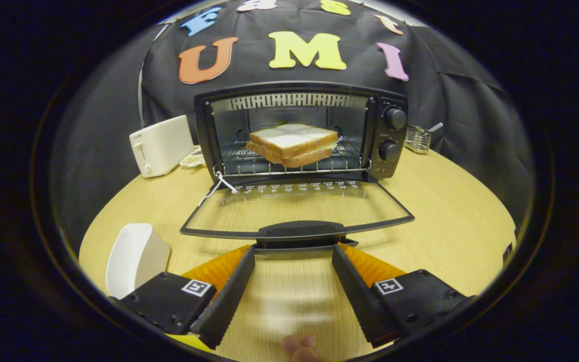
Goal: Open the toaster oven, put the food inside, and close the toaster oven door.
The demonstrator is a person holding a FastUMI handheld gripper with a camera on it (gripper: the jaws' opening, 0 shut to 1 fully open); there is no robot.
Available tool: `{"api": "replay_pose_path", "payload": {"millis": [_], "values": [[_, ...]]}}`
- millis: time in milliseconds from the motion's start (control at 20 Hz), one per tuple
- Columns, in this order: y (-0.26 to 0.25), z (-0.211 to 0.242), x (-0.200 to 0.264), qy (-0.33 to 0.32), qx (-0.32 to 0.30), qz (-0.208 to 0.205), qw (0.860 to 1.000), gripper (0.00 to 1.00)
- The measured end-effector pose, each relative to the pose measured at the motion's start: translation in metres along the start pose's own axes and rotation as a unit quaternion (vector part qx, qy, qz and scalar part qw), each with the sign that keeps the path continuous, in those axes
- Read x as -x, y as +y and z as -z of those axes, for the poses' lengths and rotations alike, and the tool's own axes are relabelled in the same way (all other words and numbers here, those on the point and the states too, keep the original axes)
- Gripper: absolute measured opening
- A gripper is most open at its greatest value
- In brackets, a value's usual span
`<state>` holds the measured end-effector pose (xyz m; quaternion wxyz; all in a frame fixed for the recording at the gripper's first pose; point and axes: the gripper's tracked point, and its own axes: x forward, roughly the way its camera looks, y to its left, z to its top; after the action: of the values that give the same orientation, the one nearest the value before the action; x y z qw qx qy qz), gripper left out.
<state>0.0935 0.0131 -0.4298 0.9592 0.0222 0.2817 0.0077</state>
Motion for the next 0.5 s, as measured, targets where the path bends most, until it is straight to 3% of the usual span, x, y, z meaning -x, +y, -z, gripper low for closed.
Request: {"api": "replay_pose_path", "payload": {"millis": [500], "values": [[0.001, -0.016, 0.007, 0.015, 0.005, -0.001, 1.000, 1.00]]}}
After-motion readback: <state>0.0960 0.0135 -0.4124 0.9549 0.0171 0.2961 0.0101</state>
